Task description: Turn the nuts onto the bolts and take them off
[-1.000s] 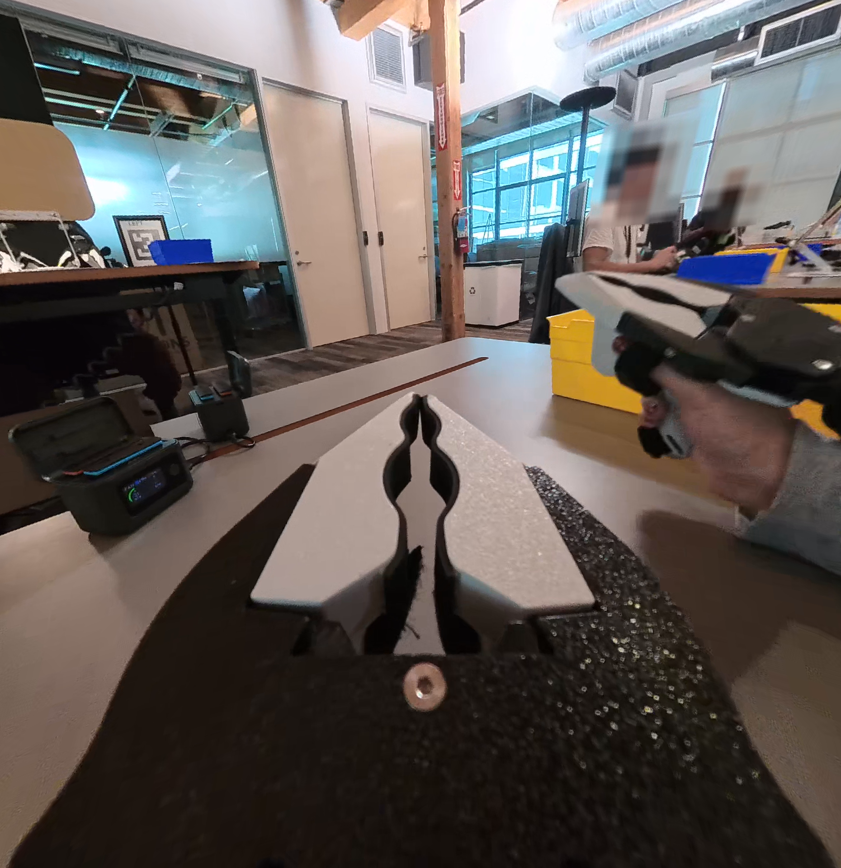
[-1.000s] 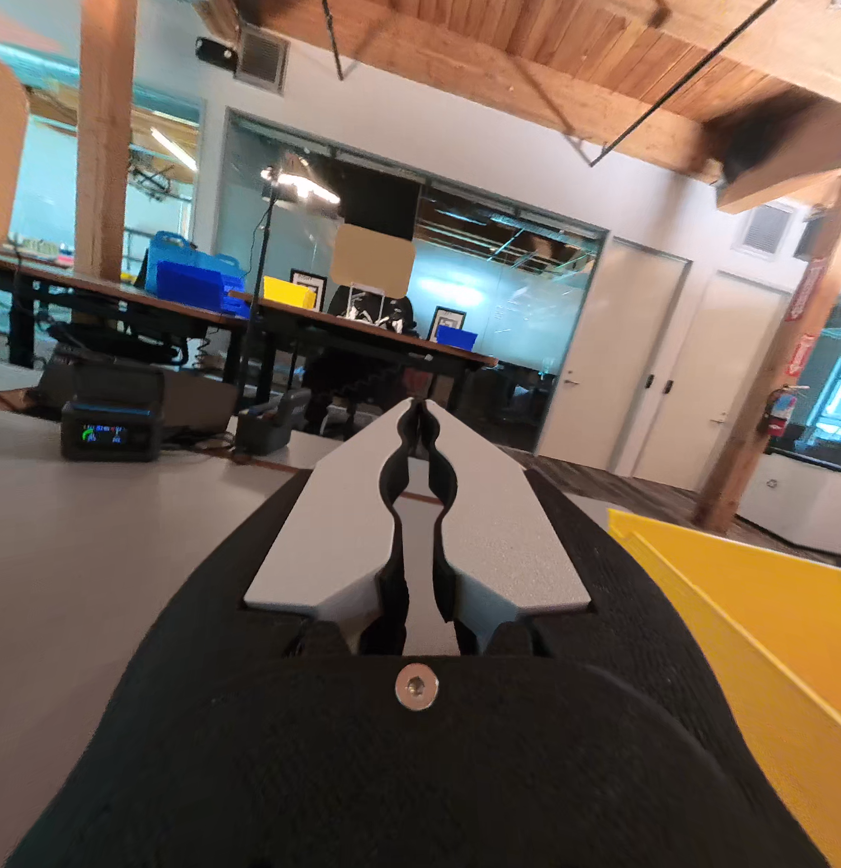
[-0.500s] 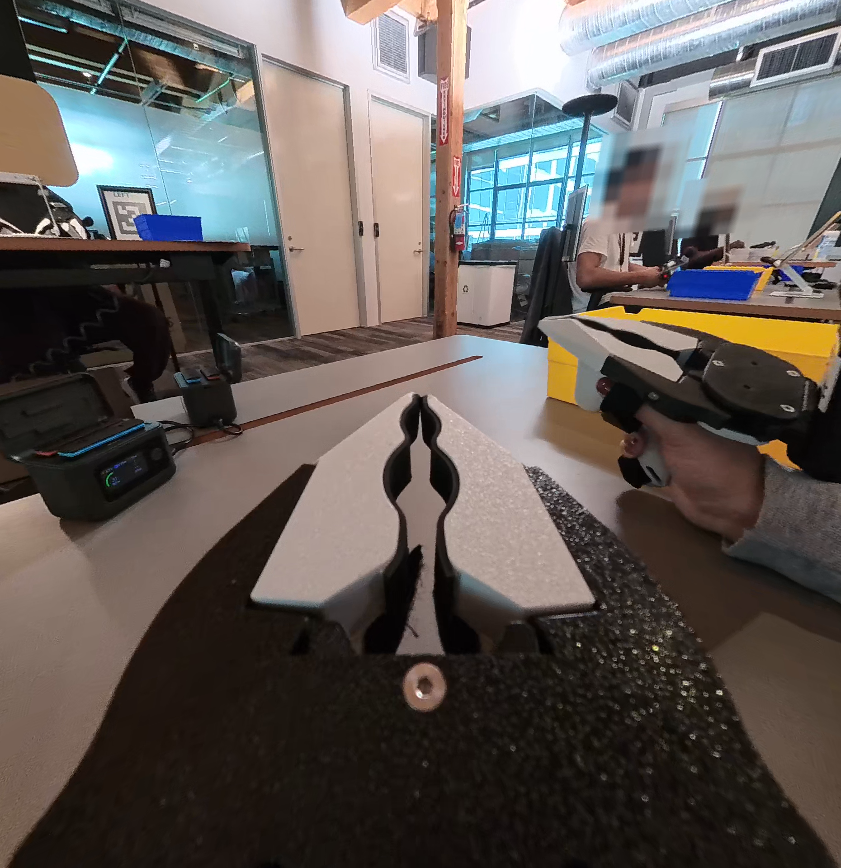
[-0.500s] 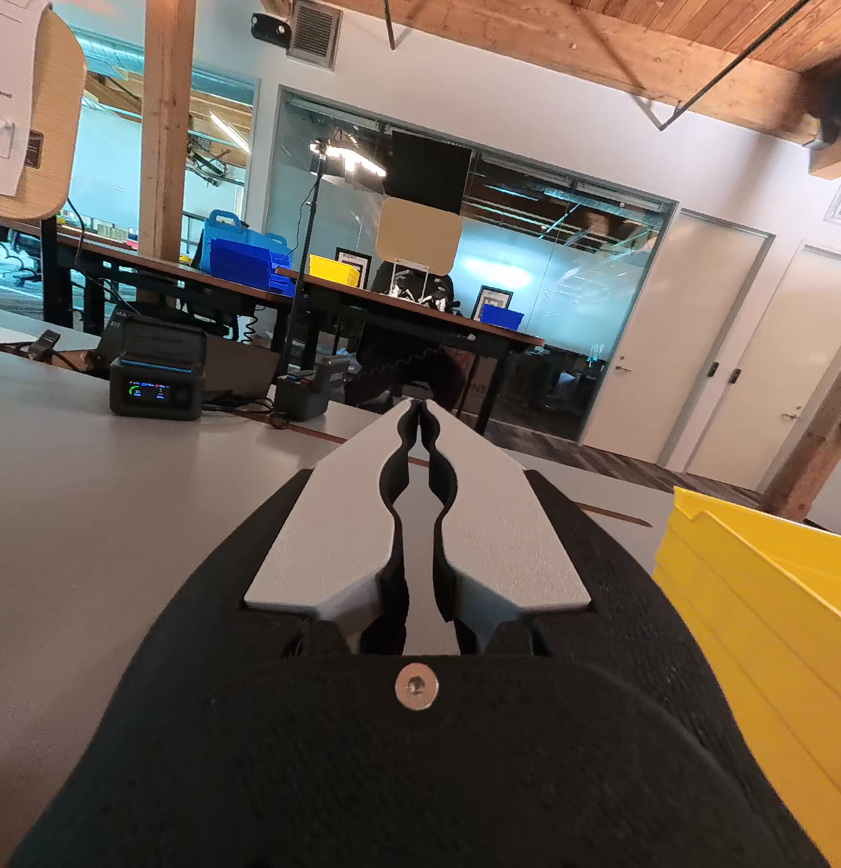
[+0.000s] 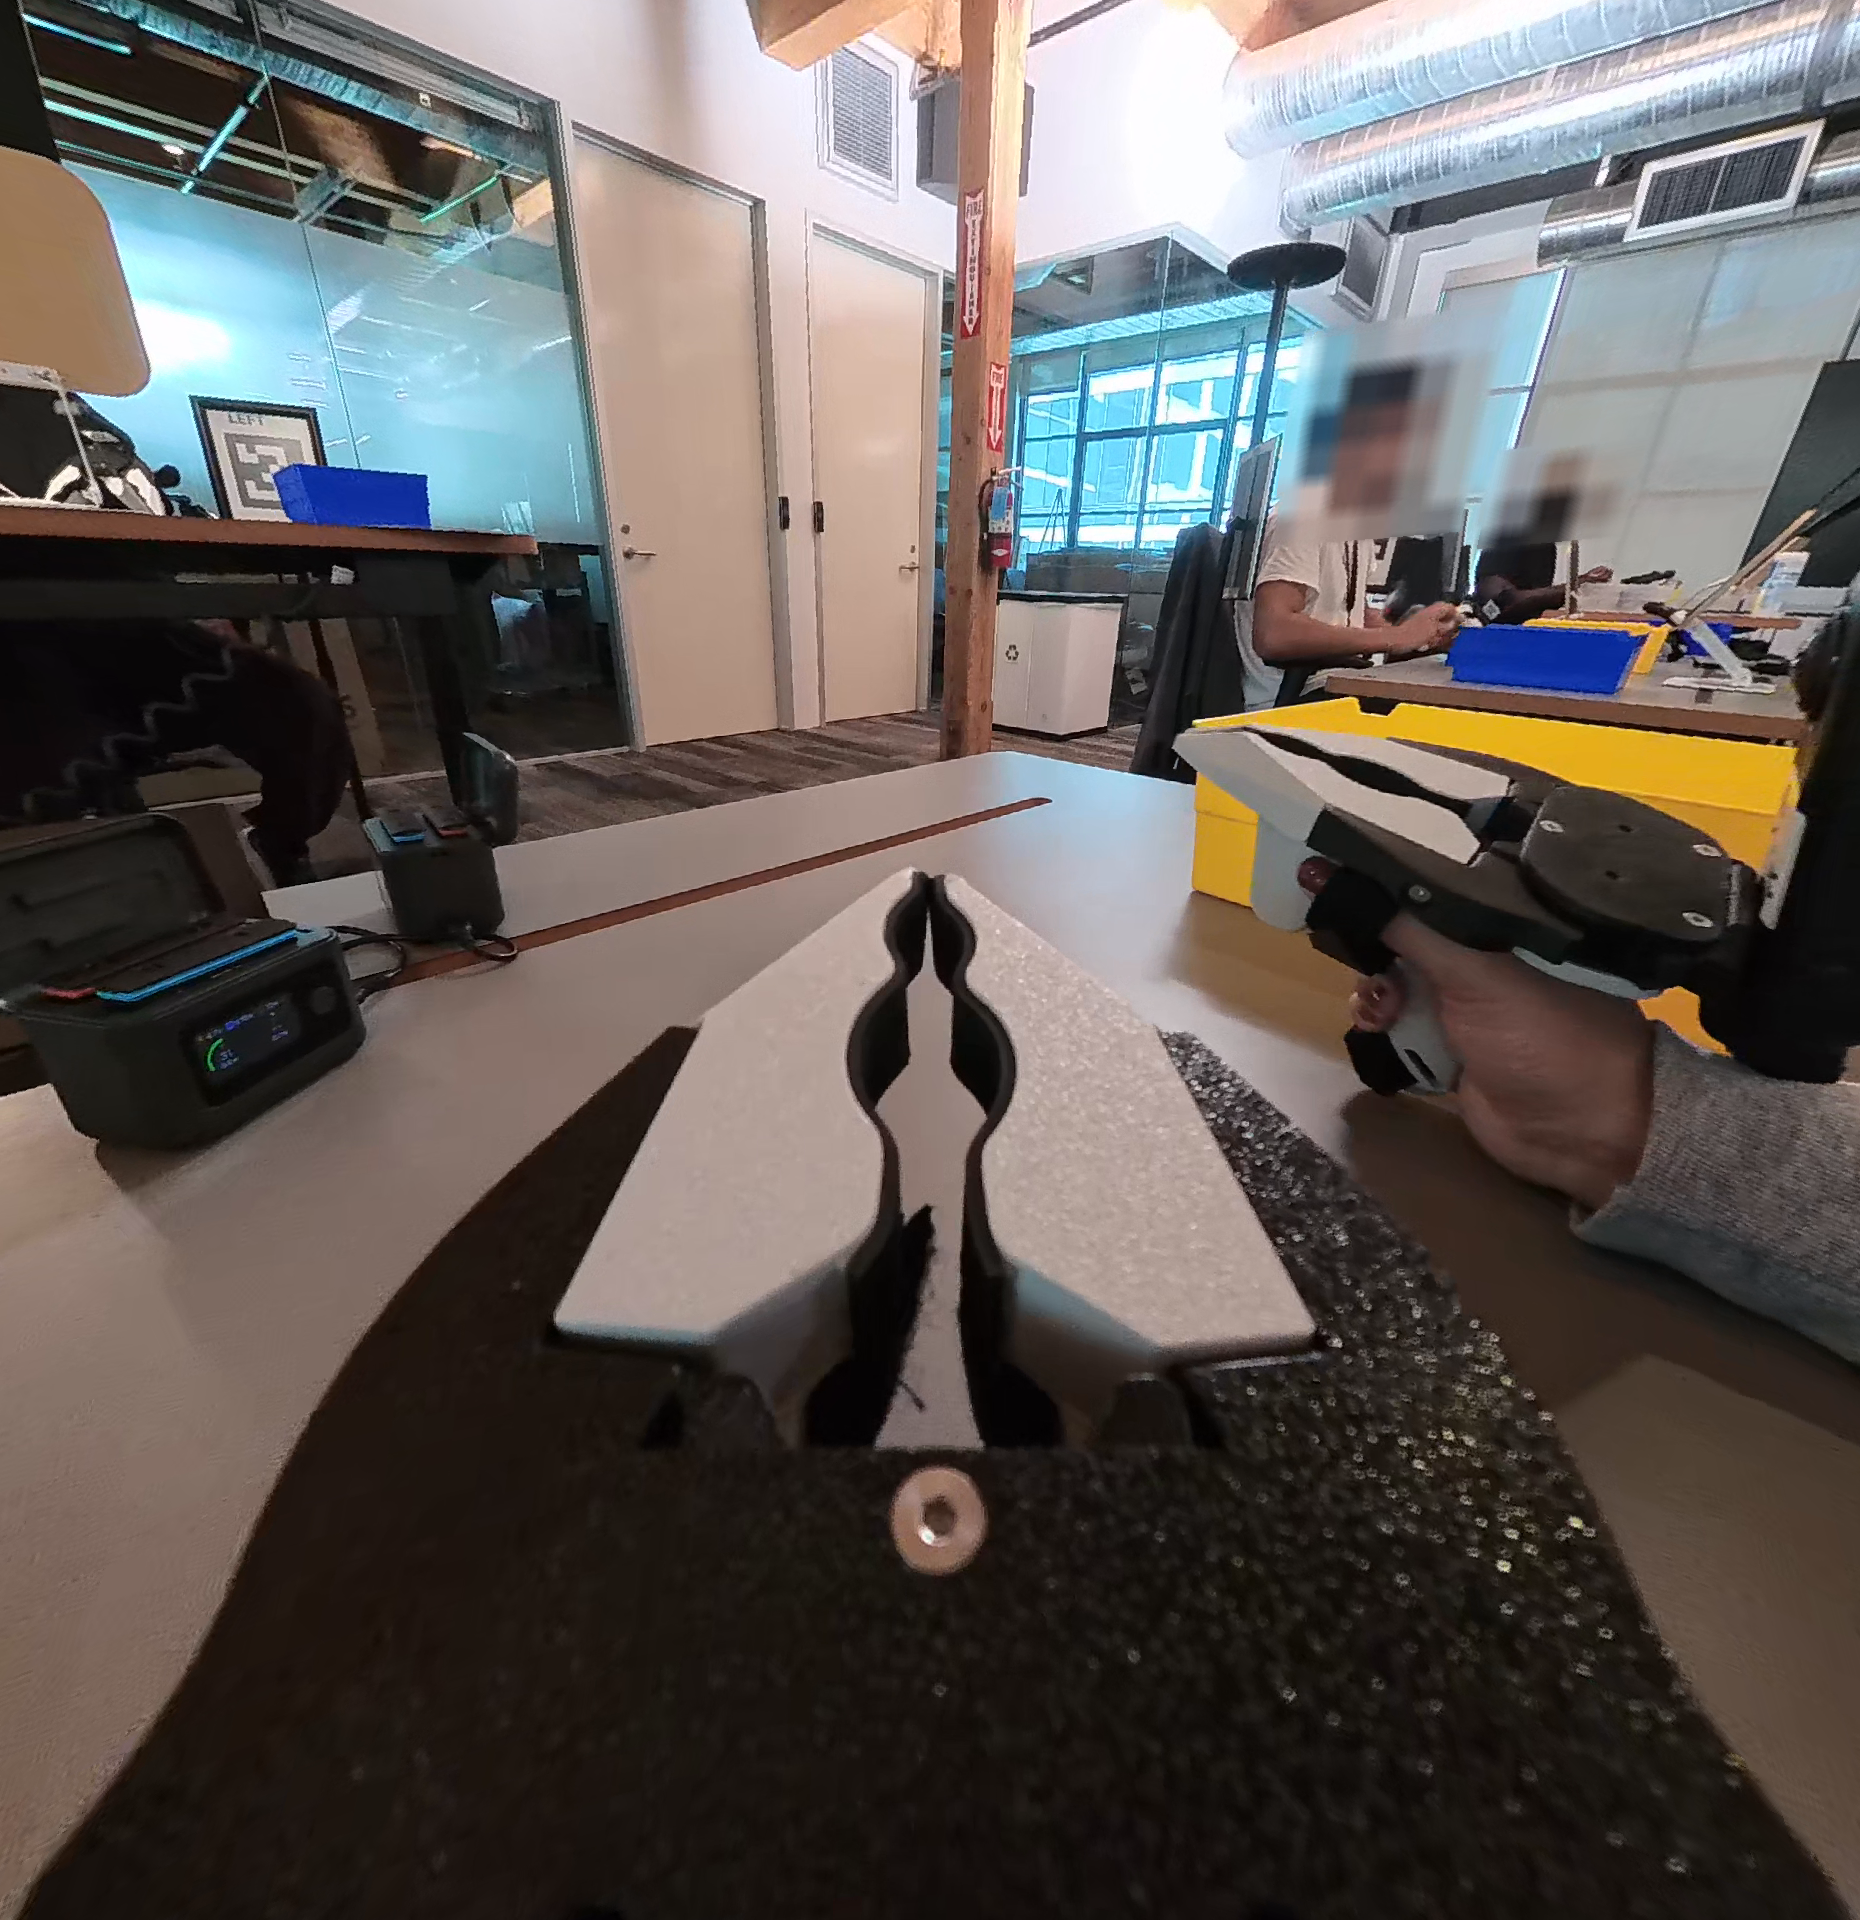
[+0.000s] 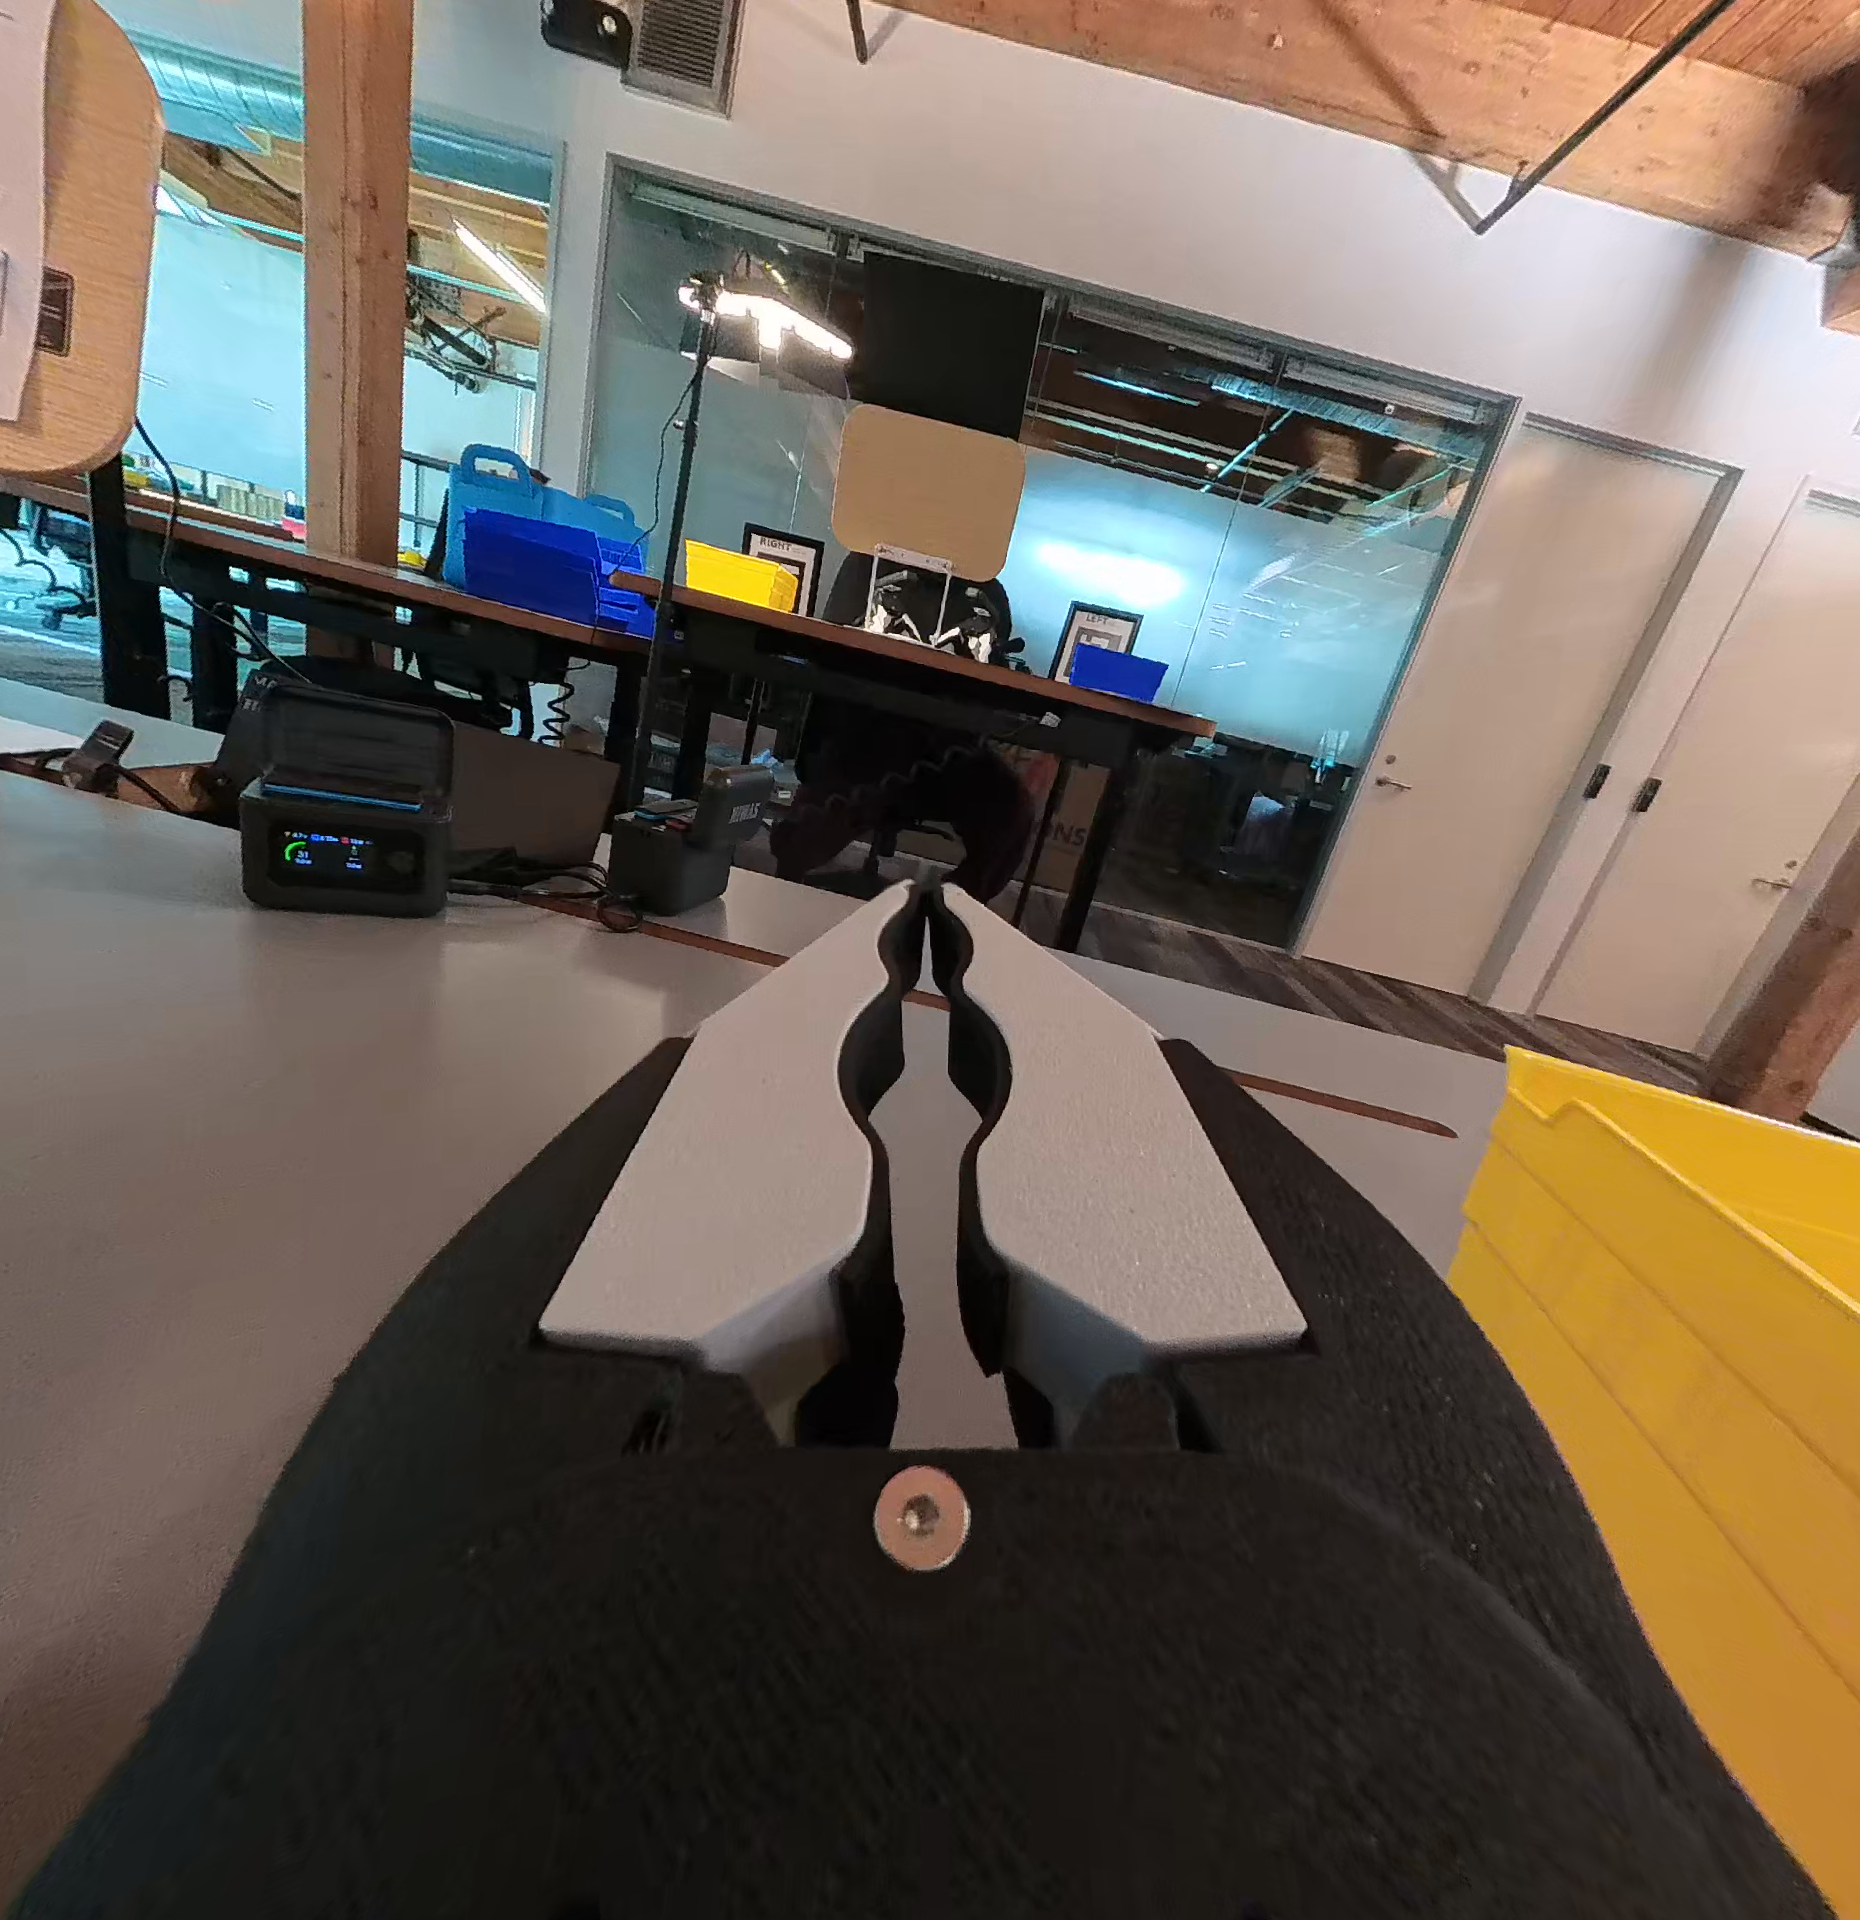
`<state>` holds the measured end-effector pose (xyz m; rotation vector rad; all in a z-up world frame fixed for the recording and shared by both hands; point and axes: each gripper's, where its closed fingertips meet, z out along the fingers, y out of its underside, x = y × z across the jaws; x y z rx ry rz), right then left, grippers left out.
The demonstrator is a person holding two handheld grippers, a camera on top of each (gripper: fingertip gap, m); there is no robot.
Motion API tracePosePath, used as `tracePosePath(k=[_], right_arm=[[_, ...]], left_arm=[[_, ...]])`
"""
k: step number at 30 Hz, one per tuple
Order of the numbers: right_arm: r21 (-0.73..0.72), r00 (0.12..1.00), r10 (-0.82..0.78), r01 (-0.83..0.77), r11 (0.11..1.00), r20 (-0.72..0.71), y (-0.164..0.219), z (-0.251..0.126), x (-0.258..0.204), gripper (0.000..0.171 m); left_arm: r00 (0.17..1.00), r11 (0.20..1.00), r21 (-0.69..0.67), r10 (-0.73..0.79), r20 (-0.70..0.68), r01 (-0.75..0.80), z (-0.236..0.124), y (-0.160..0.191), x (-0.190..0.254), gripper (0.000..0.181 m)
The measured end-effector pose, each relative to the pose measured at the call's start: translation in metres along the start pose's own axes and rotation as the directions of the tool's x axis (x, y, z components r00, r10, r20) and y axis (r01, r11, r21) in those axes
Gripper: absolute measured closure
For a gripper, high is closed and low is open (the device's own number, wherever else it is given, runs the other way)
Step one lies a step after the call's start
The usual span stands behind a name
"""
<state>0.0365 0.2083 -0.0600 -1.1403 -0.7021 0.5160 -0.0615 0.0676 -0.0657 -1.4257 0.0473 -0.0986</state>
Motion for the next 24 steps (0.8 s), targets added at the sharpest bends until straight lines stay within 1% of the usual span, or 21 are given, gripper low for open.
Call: tracePosePath(k=[21,23,24], right_arm=[[0.003,1.0,0.01,-0.01,1.0,0.015,0.0006,-0.0008,-0.0007,0.171],[0.007,1.0,0.009,-0.009,1.0,0.015,0.0003,-0.0008,-0.0008,0.171],[0.006,1.0,0.002,-0.002,1.0,0.019,0.0004,-0.0005,-0.0021,0.171]], left_arm=[[1.0,1.0,-0.006,-0.011,-0.018,0.01,0.0007,0.0005,0.0033,0.181],[1.0,0.999,-0.021,0.024,-0.011,-0.024,0.0013,0.002,0.0044,0.181],[0.998,0.997,-0.037,0.07,-0.008,-0.07,0.0019,0.0035,0.0059,0.181]])
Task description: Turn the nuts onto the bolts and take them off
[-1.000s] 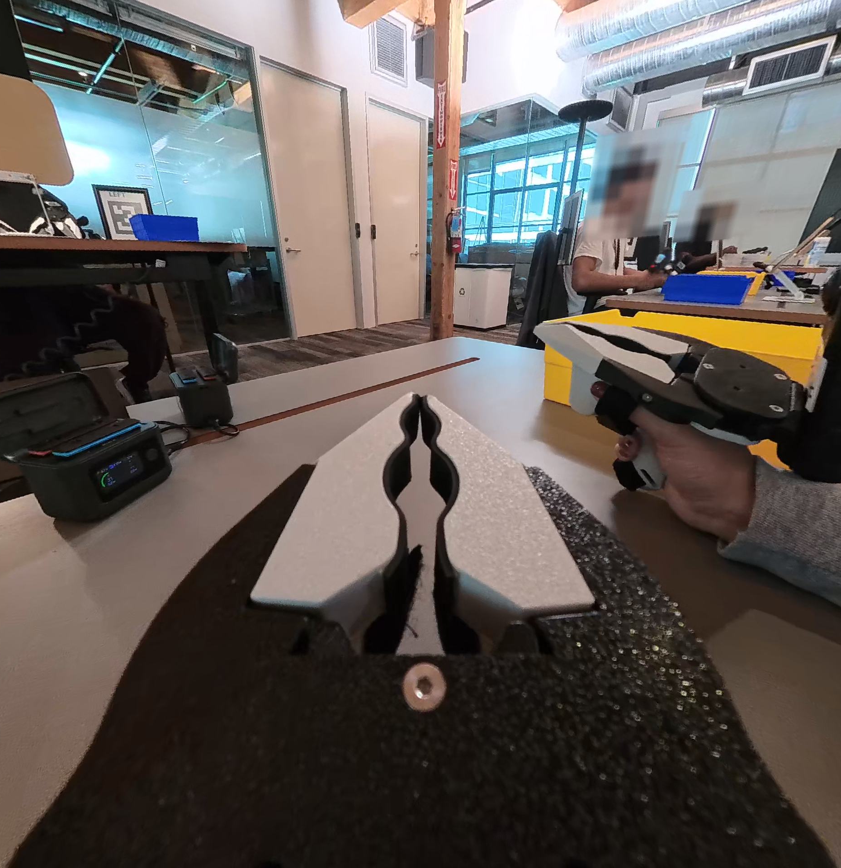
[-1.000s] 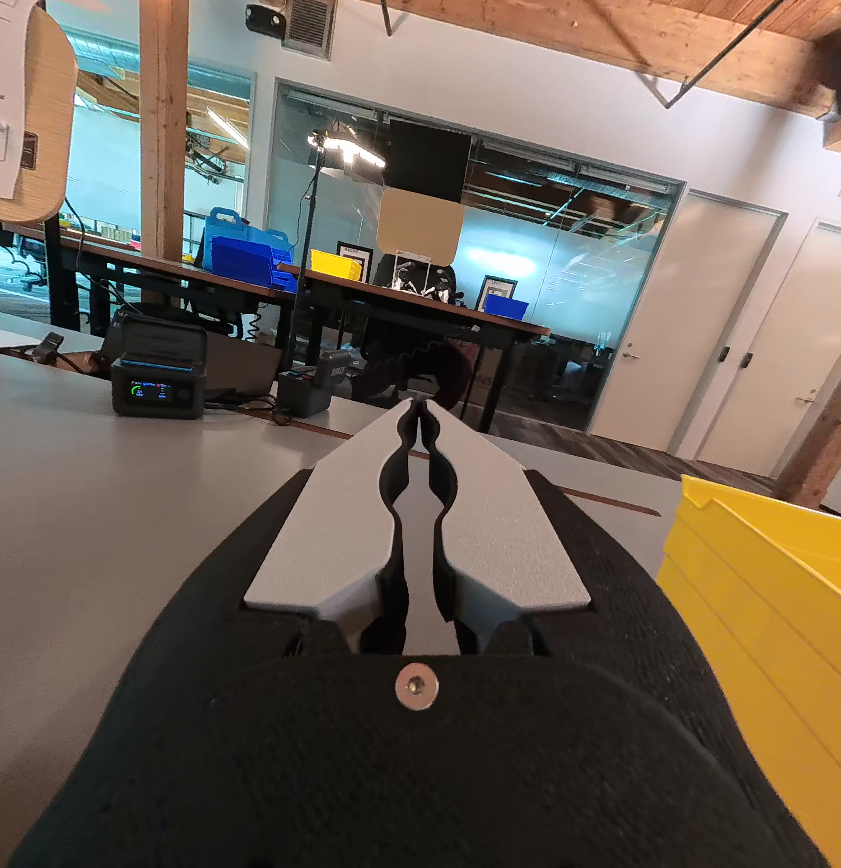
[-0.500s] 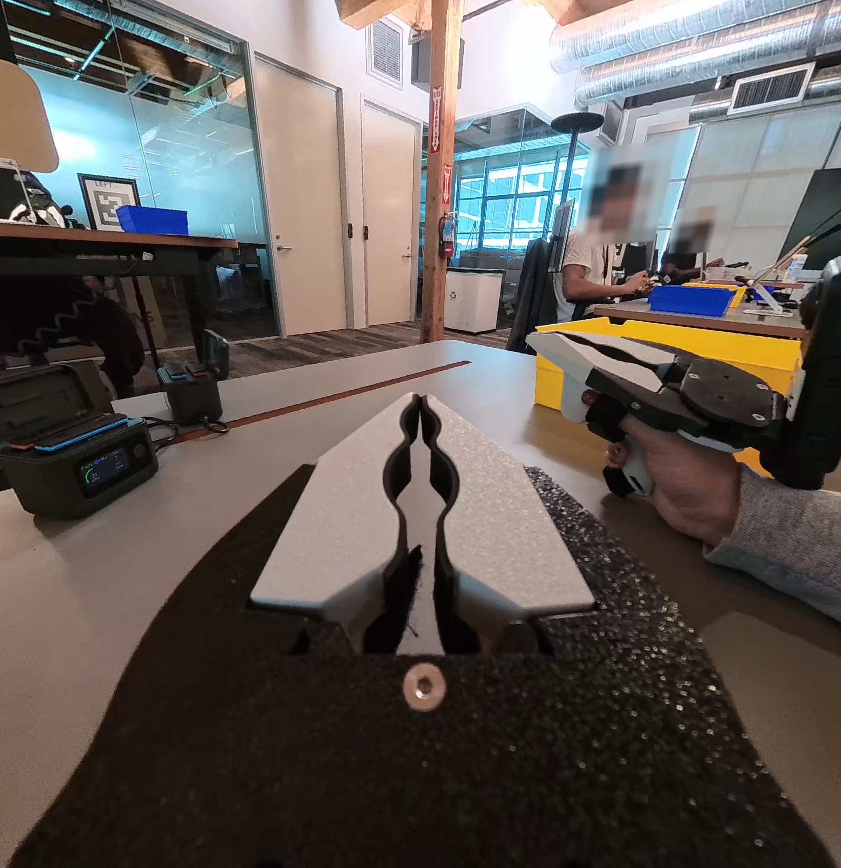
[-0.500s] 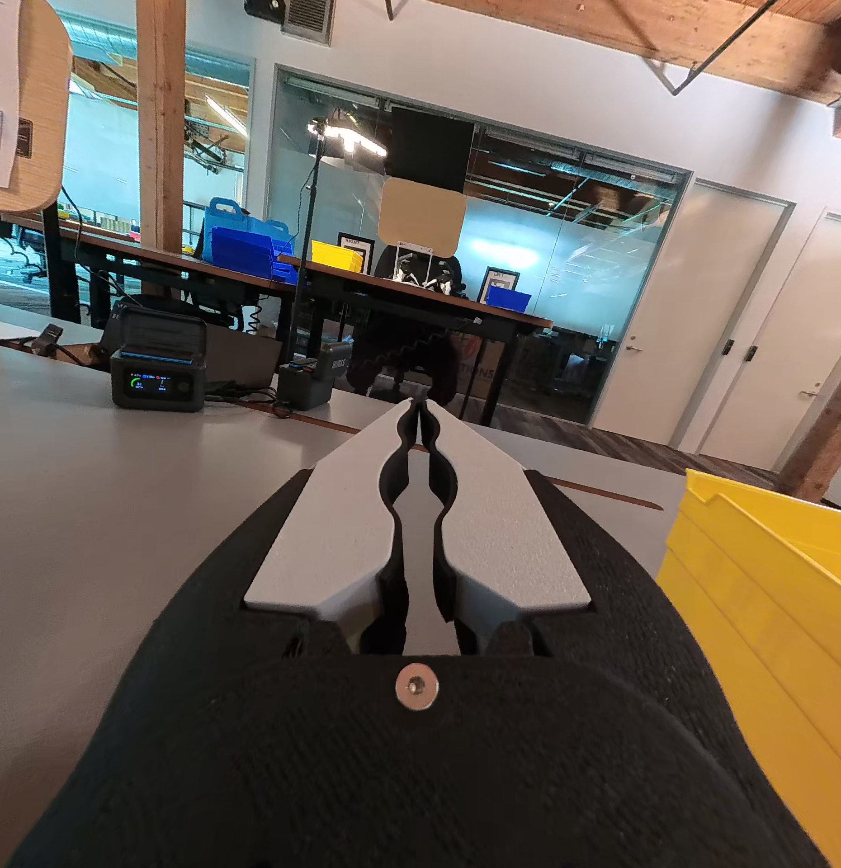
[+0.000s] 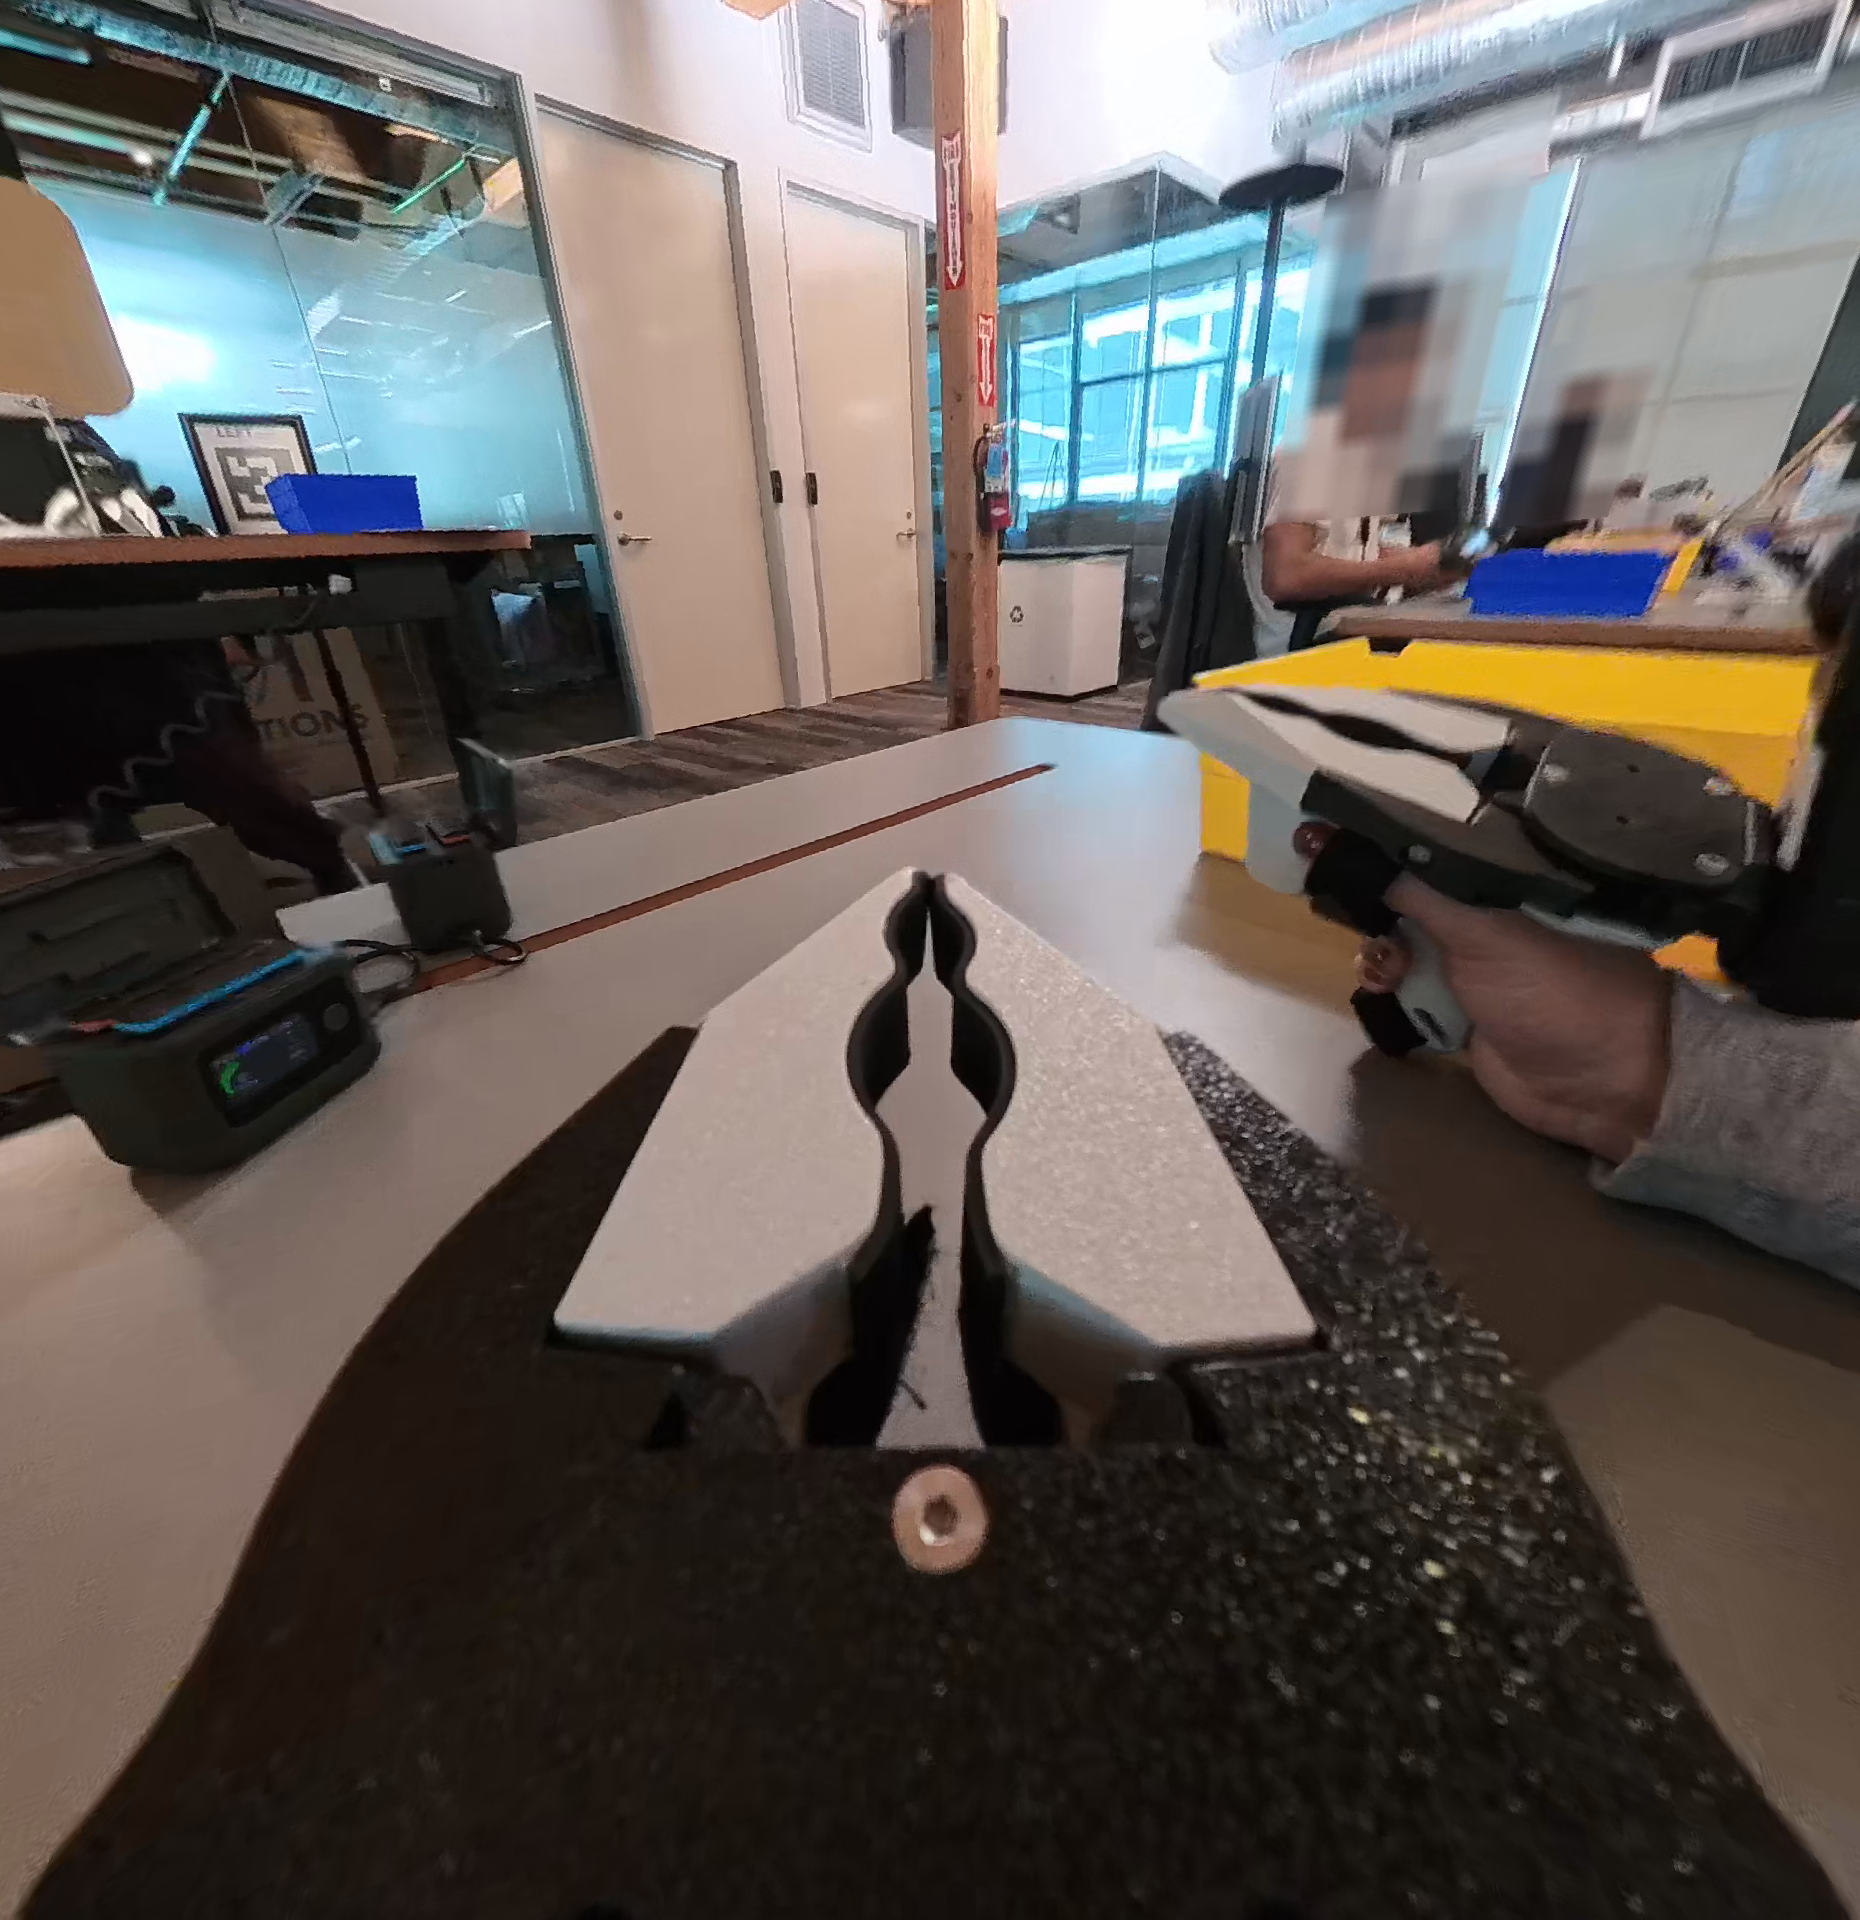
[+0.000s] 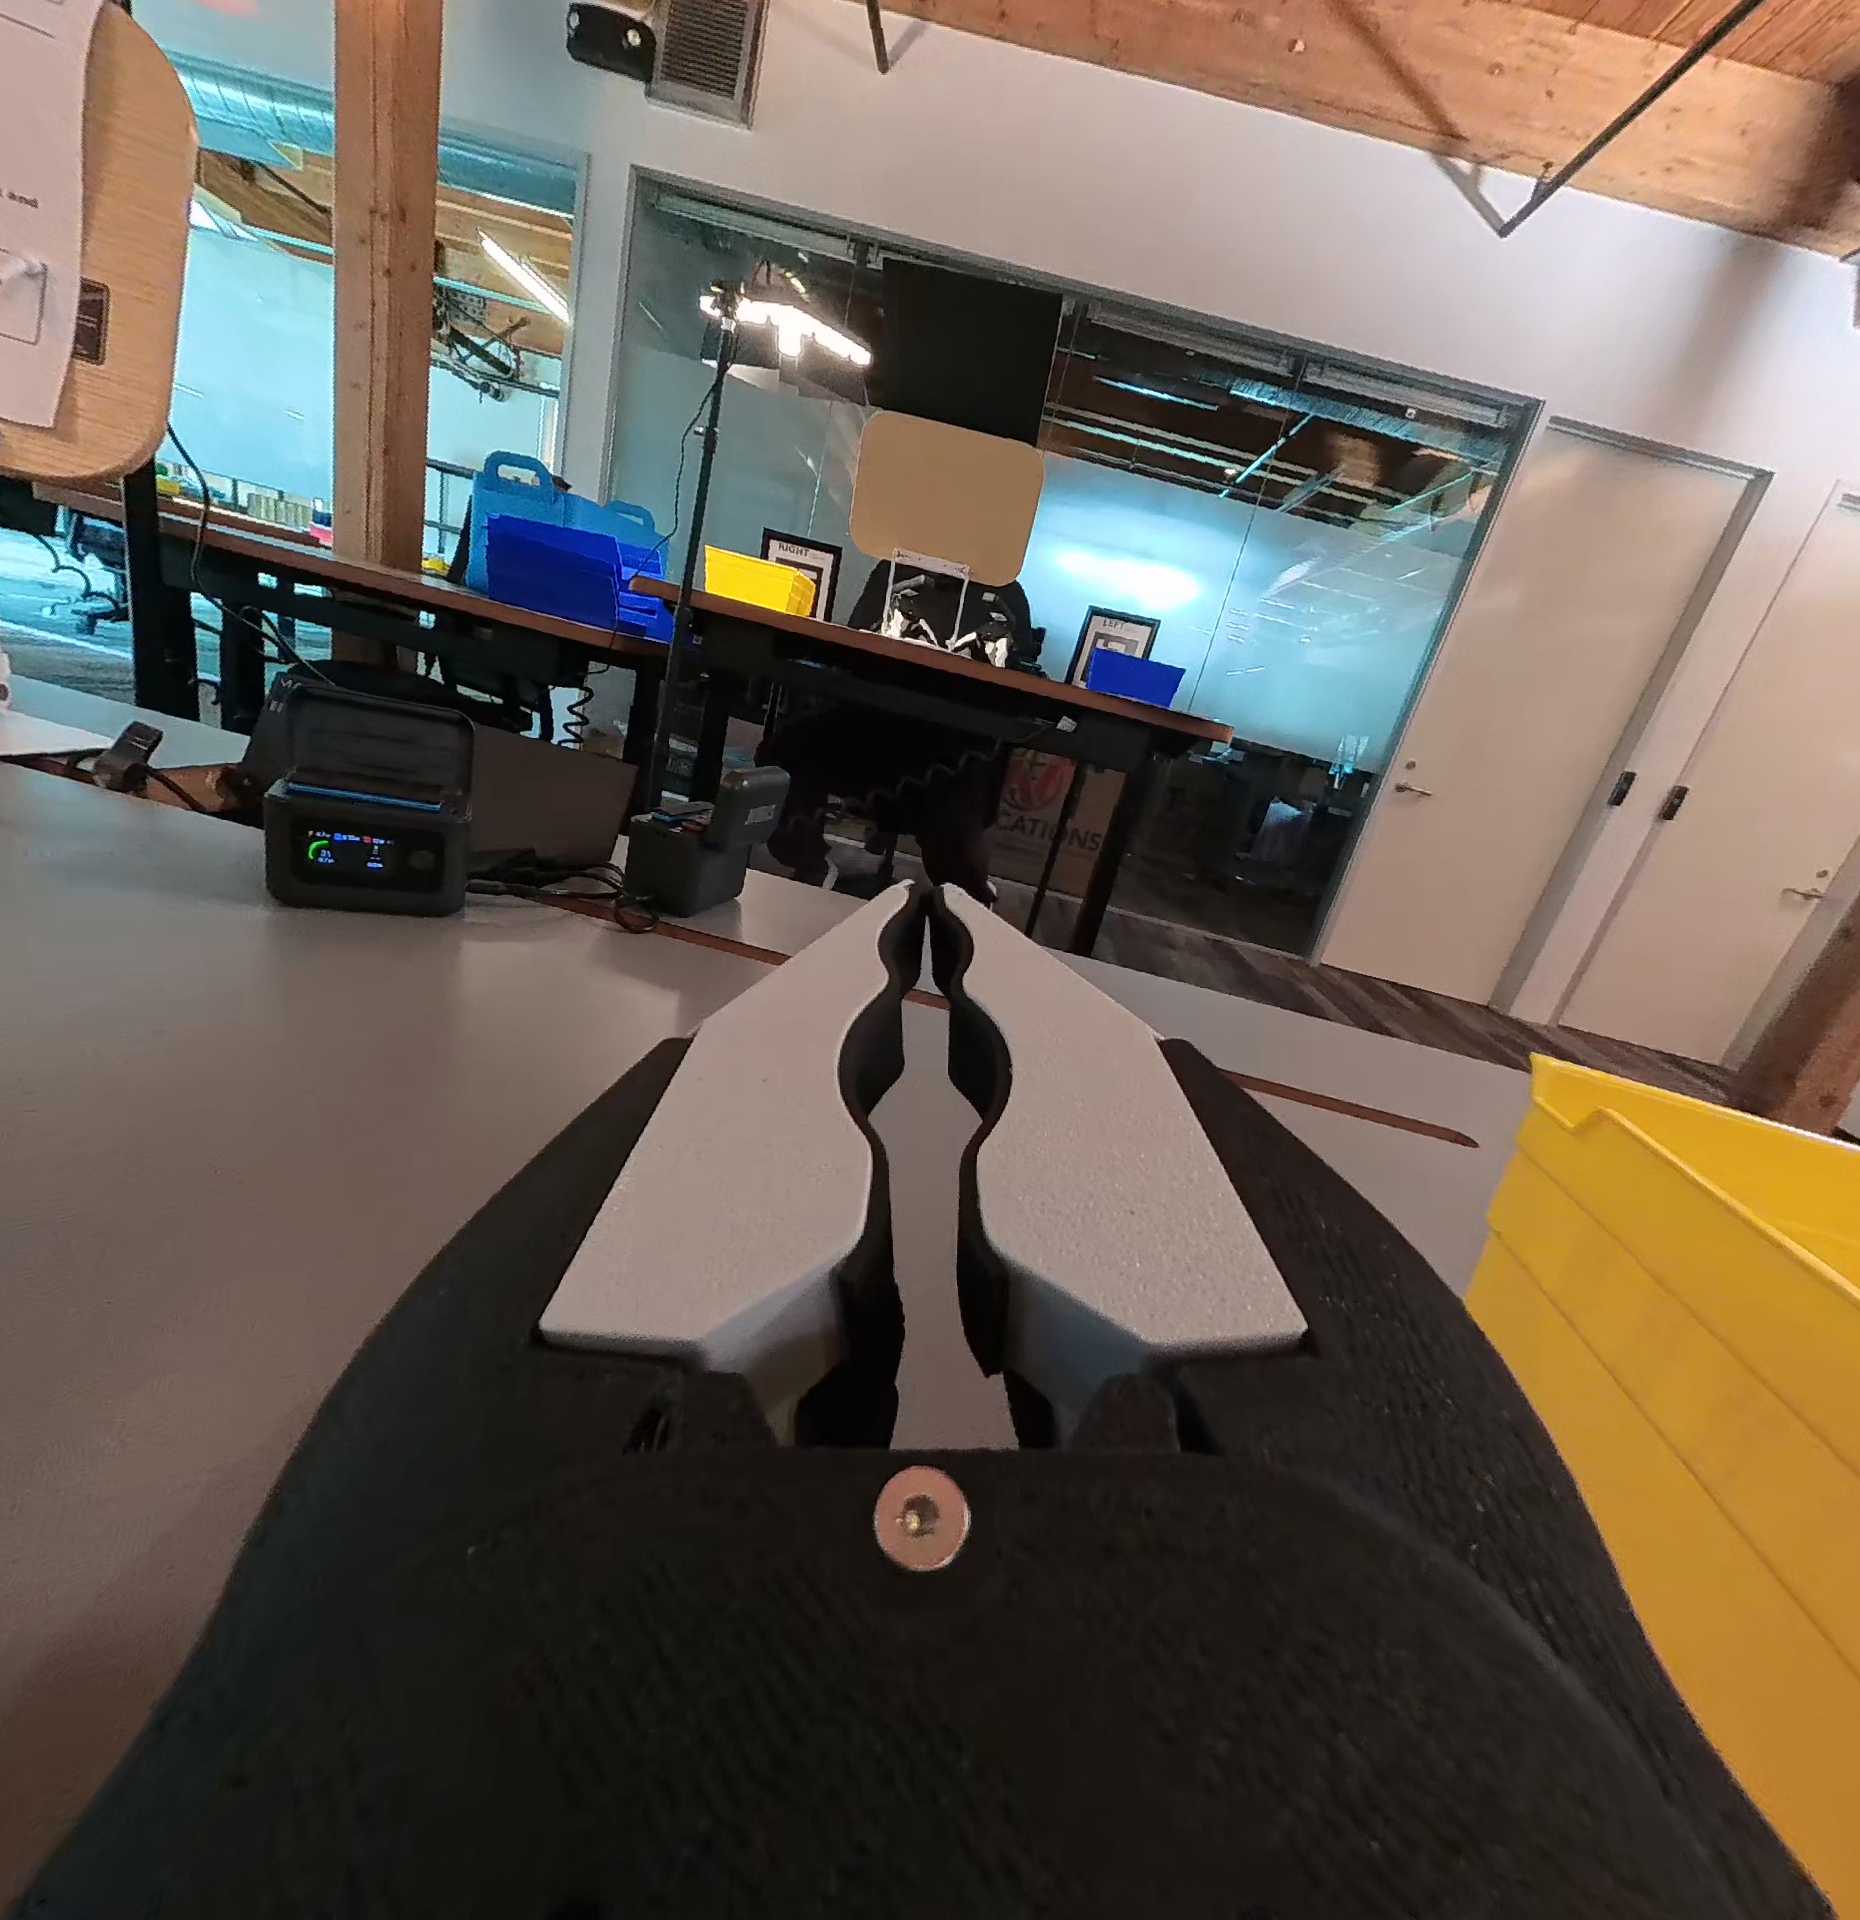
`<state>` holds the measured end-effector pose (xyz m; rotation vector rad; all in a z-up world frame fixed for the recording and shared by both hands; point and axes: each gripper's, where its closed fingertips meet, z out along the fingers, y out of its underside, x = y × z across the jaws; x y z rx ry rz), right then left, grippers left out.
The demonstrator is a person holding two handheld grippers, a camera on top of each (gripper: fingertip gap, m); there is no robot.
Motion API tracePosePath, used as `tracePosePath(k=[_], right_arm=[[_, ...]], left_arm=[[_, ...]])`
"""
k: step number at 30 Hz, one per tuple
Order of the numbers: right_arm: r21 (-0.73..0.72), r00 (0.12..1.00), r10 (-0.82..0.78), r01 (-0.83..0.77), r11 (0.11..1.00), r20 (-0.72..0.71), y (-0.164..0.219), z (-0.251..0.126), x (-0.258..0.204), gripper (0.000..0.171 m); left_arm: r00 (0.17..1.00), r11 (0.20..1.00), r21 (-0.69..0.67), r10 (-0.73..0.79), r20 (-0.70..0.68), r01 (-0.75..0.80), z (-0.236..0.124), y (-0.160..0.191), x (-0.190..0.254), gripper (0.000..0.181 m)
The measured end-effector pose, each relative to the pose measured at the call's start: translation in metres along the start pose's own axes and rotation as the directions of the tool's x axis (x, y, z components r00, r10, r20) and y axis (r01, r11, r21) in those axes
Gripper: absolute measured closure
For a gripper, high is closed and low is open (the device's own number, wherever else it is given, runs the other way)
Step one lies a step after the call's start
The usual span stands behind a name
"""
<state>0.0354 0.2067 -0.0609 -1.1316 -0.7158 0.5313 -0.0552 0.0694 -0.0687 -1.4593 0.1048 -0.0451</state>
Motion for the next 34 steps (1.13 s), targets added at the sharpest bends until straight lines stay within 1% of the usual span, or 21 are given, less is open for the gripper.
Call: tracePosePath(k=[4,6,8,10,11,12,13,15,16,18,19,20,22,23,24,27,28,29,31,34], right_arm=[[0.003,0.999,-0.045,0.045,0.999,0.029,-0.001,0.0,-0.008,0.171],[0.007,0.997,-0.05,0.049,0.999,0.052,-0.001,0.0,-0.012,0.171],[0.013,0.997,-0.043,0.042,0.999,0.064,-0.002,0.0,-0.014,0.171],[0.012,0.997,-0.039,0.039,0.999,0.064,-0.002,0.0,-0.014,0.171],[0.013,0.997,-0.038,0.037,0.999,0.064,-0.002,0.0,-0.014,0.171],[0.014,0.997,-0.037,0.036,0.999,0.065,-0.002,0.0,-0.014,0.171],[0.015,0.997,-0.035,0.034,0.999,0.065,-0.002,0.0,-0.014,0.171],[0.016,0.997,-0.03,0.029,0.999,0.066,-0.003,0.001,-0.014,0.171],[0.015,0.998,-0.028,0.027,1.0,0.065,-0.003,0.001,-0.013,0.171],[0.017,0.998,-0.022,0.021,1.0,0.062,-0.003,0.0,-0.013,0.171],[0.018,0.998,-0.018,0.017,1.0,0.06,-0.003,0.0,-0.012,0.171],[0.018,0.998,-0.014,0.013,1.0,0.059,-0.003,0.0,-0.011,0.171],[0.018,0.998,-0.011,0.01,1.0,0.059,-0.003,0.0,-0.011,0.171],[0.018,0.998,-0.013,0.012,1.0,0.06,-0.003,0.0,-0.012,0.171],[0.017,0.998,-0.016,0.015,1.0,0.061,-0.003,0.0,-0.012,0.171],[0.016,0.997,-0.03,0.029,0.999,0.071,-0.003,0.001,-0.015,0.171],[0.016,0.996,-0.035,0.034,0.999,0.076,-0.003,0.001,-0.016,0.171],[0.018,0.996,-0.04,0.039,0.999,0.082,-0.003,0.001,-0.018,0.171],[0.015,0.995,-0.053,0.052,0.999,0.09,-0.002,0.002,-0.02,0.171],[0.016,0.993,-0.065,0.064,0.998,0.099,-0.002,0.002,-0.023,0.171]], left_arm=[[0.98,0.98,-0.04,0.198,0.024,-0.197,-0.001,-0.002,0.008,0.181],[0.971,0.971,-0.045,0.236,0.045,-0.234,-0.007,-0.013,0.01,0.181],[0.97,0.973,0.015,0.228,0.091,-0.23,-0.024,-0.043,0.009,0.18],[0.975,0.975,0.077,0.2,0.093,-0.208,-0.047,-0.077,0.01,0.17],[0.976,0.976,0.074,0.194,0.102,-0.202,-0.058,-0.093,0.003,0.163],[0.972,0.98,0.037,0.19,0.141,-0.197,-0.068,-0.105,-0.012,0.158],[0.962,0.983,-0.028,0.185,0.199,-0.183,-0.079,-0.114,-0.034,0.153],[0.942,0.982,-0.157,0.151,0.301,-0.107,-0.106,-0.122,-0.083,0.142],[0.941,0.974,-0.214,0.143,0.306,-0.078,-0.118,-0.121,-0.101,0.147],[0.943,0.95,-0.306,0.156,0.293,-0.062,-0.141,-0.111,-0.134,0.173],[0.936,0.935,-0.353,0.158,0.314,-0.04,-0.153,-0.1,-0.155,0.177],[0.928,0.907,-0.421,0.147,0.343,0.012,-0.163,-0.083,-0.177,0.174],[0.933,0.792,-0.593,0.092,0.348,0.143,-0.182,-0.038,-0.208,0.16],[0.937,0.732,-0.654,0.062,0.345,0.192,-0.188,-0.018,-0.218,0.153],[0.943,0.687,-0.692,0.03,0.333,0.222,-0.19,-0.003,-0.225,0.15],[0.959,0.605,-0.752,-0.077,0.273,0.263,-0.187,0.022,-0.231,0.155],[0.955,0.57,-0.77,-0.113,0.273,0.287,-0.186,0.029,-0.232,0.156],[0.955,0.538,-0.791,-0.121,0.27,0.291,-0.186,0.035,-0.235,0.158],[0.96,0.476,-0.836,-0.084,0.266,0.274,-0.189,0.048,-0.246,0.158],[0.954,0.42,-0.857,-0.121,0.274,0.299,-0.185,0.064,-0.251,0.159]])
